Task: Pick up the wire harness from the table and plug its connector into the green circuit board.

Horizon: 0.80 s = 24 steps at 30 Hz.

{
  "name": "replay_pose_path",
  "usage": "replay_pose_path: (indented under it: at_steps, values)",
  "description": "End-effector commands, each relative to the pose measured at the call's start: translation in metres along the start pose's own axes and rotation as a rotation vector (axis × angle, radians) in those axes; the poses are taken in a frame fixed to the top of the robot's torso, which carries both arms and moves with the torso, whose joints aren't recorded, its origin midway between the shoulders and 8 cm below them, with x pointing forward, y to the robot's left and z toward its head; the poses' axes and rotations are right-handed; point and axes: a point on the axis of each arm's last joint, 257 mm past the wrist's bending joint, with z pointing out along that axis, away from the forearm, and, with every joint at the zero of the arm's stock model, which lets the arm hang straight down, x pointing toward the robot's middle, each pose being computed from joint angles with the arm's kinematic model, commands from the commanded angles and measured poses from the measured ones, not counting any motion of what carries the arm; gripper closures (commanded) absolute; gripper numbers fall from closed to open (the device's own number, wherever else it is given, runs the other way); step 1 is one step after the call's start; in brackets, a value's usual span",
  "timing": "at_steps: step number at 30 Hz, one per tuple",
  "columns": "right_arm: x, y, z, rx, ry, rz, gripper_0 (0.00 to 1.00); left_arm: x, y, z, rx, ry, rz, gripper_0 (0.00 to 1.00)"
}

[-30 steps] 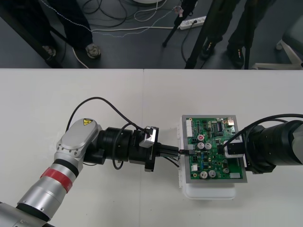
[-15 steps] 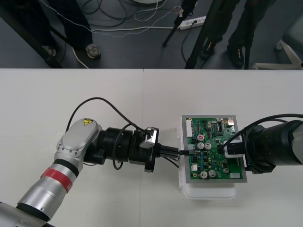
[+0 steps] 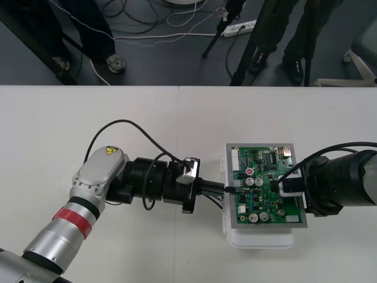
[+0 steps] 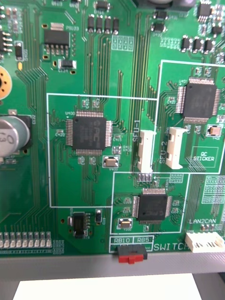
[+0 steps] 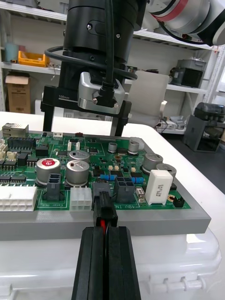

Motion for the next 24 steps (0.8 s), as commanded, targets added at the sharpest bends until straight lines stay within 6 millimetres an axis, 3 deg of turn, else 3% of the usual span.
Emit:
replay_pose_path:
  at_steps: [1, 11, 24]
  values:
    - [-0.015, -0.011, -0.004, 0.03, -0.021, 0.021, 0.0, -0.024, 0.01, 0.027, 0.006, -0.044, 0.099, 1.0]
    - [-0.014, -0.012, -0.005, 0.033, -0.017, 0.021, 0.0, -0.027, 0.01, 0.037, 0.005, -0.05, 0.102, 1.0]
    - [-0.014, -0.012, -0.004, 0.033, -0.016, 0.018, 0.0, -0.026, 0.01, 0.035, 0.004, -0.047, 0.097, 1.0]
